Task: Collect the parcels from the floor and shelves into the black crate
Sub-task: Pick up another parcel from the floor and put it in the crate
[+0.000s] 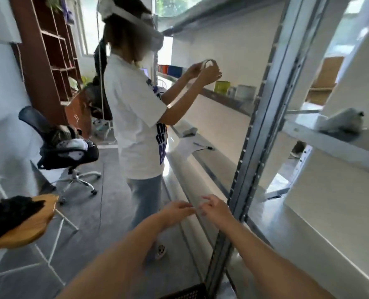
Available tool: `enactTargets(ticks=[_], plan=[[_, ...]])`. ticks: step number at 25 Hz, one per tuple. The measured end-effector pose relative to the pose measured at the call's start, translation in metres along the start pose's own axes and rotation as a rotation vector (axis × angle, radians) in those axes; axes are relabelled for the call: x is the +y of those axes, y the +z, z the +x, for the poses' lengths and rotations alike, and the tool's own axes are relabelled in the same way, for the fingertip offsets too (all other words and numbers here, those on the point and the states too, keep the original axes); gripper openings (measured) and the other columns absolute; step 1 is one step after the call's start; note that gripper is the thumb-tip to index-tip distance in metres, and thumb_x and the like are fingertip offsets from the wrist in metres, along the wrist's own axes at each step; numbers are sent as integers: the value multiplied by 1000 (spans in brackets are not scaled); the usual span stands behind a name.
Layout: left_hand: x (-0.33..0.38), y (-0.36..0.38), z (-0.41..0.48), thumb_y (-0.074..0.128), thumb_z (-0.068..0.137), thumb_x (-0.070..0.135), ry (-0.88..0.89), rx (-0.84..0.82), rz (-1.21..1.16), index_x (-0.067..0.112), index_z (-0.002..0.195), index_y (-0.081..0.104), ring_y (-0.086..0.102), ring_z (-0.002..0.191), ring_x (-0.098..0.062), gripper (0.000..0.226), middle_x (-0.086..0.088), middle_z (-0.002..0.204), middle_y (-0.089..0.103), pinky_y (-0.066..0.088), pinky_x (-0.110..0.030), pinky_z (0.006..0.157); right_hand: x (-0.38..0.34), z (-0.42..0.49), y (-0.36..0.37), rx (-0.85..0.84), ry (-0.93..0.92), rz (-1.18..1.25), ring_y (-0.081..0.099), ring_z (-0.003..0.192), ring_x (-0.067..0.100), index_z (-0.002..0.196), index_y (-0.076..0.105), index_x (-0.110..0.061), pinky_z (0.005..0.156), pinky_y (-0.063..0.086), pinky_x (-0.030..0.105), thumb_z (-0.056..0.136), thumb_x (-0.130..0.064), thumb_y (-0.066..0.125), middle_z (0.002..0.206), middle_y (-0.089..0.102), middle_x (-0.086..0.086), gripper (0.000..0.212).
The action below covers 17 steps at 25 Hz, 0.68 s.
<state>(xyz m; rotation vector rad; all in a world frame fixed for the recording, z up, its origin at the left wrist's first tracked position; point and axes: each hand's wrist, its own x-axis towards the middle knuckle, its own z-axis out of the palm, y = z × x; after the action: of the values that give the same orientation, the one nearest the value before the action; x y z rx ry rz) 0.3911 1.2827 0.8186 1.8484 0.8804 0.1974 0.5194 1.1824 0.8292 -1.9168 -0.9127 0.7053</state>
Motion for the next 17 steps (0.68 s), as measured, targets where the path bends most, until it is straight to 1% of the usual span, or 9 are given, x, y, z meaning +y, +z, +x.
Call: enactTargets(ticks=[2, 3, 5, 6, 7, 8, 10, 13, 17], plan=[[31, -10, -10, 58, 88, 39, 65, -44, -53, 18, 129, 54, 54, 112, -19, 46, -2, 126, 57, 44, -32, 98, -27, -20, -22, 89, -36, 54, 62, 95, 23, 128, 52, -12, 88, 50, 35, 89, -19, 56, 114, 64, 12, 39], [45, -9, -14, 59, 88, 39, 104, -78, -78, 18, 128, 53, 55, 110, -19, 46, -4, 127, 57, 44, -33, 95, -35, -34, -34, 144, -43, 63, 60, 95, 20, 128, 52, -15, 86, 48, 32, 89, -21, 55, 115, 63, 8, 39], [71, 2, -23, 59, 86, 43, 195, -136, -61, 24, 121, 55, 57, 105, -16, 40, -2, 121, 58, 43, -27, 83, -39, -60, -57, 278, -38, 66, 56, 97, 14, 127, 52, -19, 83, 45, 24, 89, -25, 56, 113, 60, 0, 39], [88, 14, -27, 59, 86, 43, 248, -178, -66, 26, 119, 55, 57, 102, -14, 37, 0, 117, 59, 42, -25, 79, -37, -75, -72, 344, -35, 79, 55, 96, 12, 126, 53, -21, 79, 43, 22, 88, -26, 56, 110, 59, -2, 39], [107, 27, -31, 59, 86, 41, 300, -204, -89, 26, 121, 54, 58, 101, -13, 38, 0, 115, 59, 42, -25, 78, -34, -90, -88, 402, -41, 93, 55, 94, 11, 124, 54, -22, 75, 43, 21, 87, -26, 57, 107, 59, -3, 38], [124, 41, -34, 59, 87, 39, 332, -222, -122, 23, 126, 51, 58, 102, -14, 43, -1, 116, 59, 44, -26, 79, -30, -105, -105, 457, -32, 109, 56, 90, 11, 123, 54, -22, 74, 43, 21, 87, -26, 58, 104, 61, -3, 37], [154, 66, -49, 59, 87, 37, 395, -266, -171, 20, 131, 47, 59, 103, -16, 48, -3, 119, 60, 46, -29, 84, -22, -139, -137, 557, 9, 133, 58, 89, 12, 123, 54, -21, 77, 45, 25, 87, -26, 58, 101, 61, -1, 37], [187, 102, -76, 59, 89, 33, 490, -351, -226, 19, 129, 50, 61, 96, -11, 43, 0, 112, 64, 46, -25, 78, -1, -198, -176, 696, 63, 162, 59, 95, 17, 124, 54, -21, 83, 46, 29, 86, -26, 59, 103, 62, 1, 38], [219, 156, -131, 58, 89, 30, 549, -472, -227, 17, 125, 54, 62, 100, -16, 38, -2, 112, 65, 42, -30, 86, 26, -301, -213, 857, 128, 168, 59, 90, 16, 123, 55, -18, 82, 45, 29, 86, -24, 60, 98, 62, 2, 38]])
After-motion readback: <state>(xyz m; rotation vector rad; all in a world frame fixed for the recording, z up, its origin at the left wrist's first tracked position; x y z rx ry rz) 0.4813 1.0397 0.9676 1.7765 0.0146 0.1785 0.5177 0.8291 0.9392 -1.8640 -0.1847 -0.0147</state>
